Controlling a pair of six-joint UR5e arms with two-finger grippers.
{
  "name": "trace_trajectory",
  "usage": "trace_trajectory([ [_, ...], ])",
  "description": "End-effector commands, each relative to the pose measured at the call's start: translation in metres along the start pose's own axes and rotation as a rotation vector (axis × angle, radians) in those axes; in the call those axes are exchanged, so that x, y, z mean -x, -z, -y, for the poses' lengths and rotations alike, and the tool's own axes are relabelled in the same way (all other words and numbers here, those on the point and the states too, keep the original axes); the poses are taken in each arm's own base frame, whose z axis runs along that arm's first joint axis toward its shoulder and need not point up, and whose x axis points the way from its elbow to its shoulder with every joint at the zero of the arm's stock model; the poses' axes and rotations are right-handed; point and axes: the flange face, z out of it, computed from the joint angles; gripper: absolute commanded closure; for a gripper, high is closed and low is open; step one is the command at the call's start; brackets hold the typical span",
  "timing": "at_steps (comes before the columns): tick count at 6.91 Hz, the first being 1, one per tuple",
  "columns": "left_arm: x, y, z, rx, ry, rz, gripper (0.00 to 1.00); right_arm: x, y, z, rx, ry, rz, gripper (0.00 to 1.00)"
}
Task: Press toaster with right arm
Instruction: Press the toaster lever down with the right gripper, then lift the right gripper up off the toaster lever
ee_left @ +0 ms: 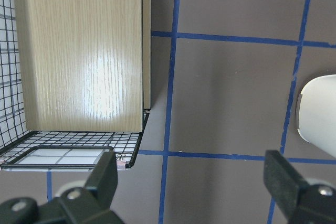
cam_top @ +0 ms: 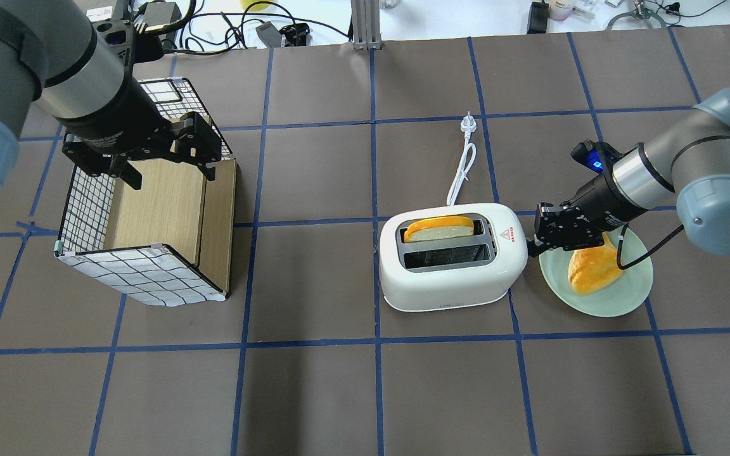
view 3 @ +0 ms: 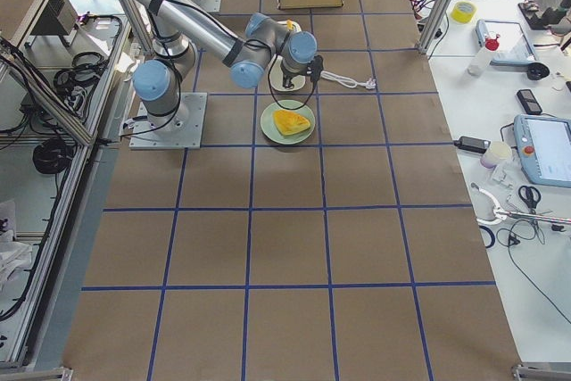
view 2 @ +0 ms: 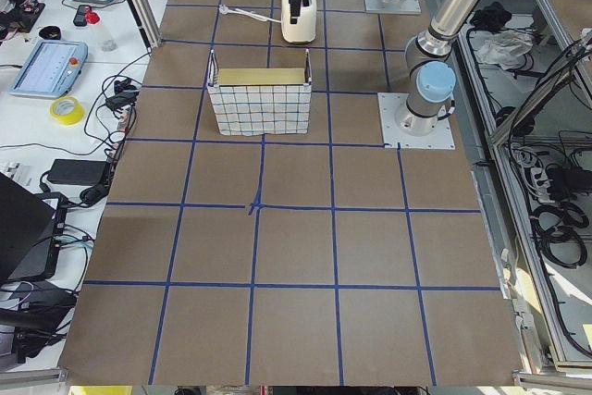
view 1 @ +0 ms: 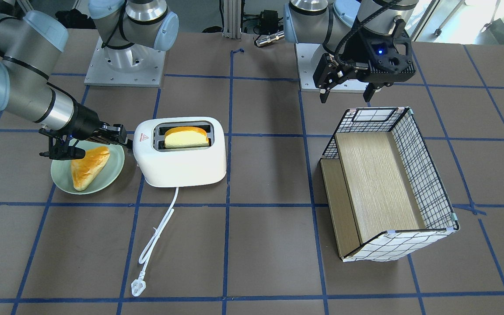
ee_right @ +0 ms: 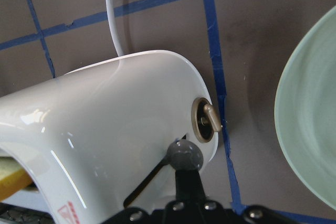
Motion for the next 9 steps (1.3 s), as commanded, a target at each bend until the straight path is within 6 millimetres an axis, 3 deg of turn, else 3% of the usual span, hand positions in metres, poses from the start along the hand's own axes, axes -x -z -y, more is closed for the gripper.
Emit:
trace_trajectory([
  [1,0.0,0.0,0.0,0.001,0.0,0.0,0.0,0.006,0.02,-0.003,-0.003,-0.03,-0.038,1.0],
  [2,0.0,0.0,0.0,0.001,0.0,0.0,0.0,0.013,0.032,-0.009,0.023,-0.069,-0.037,1.0],
  [4,0.0,0.0,0.0,0.001,0.0,0.0,0.0,0.03,0.076,-0.009,0.056,-0.128,-0.074,1.0],
  [6,0.0,0.0,0.0,0.001,0.0,0.0,0.0,0.036,0.099,-0.005,0.027,-0.161,-0.137,0.82],
  [7,0.0,0.0,0.0,0.001,0.0,0.0,0.0,0.037,0.111,-0.008,0.005,-0.158,-0.213,0.01],
  [9,0.0,0.0,0.0,-0.001,0.0,0.0,0.0,0.041,0.137,-0.011,-0.034,-0.143,-0.332,0.0],
])
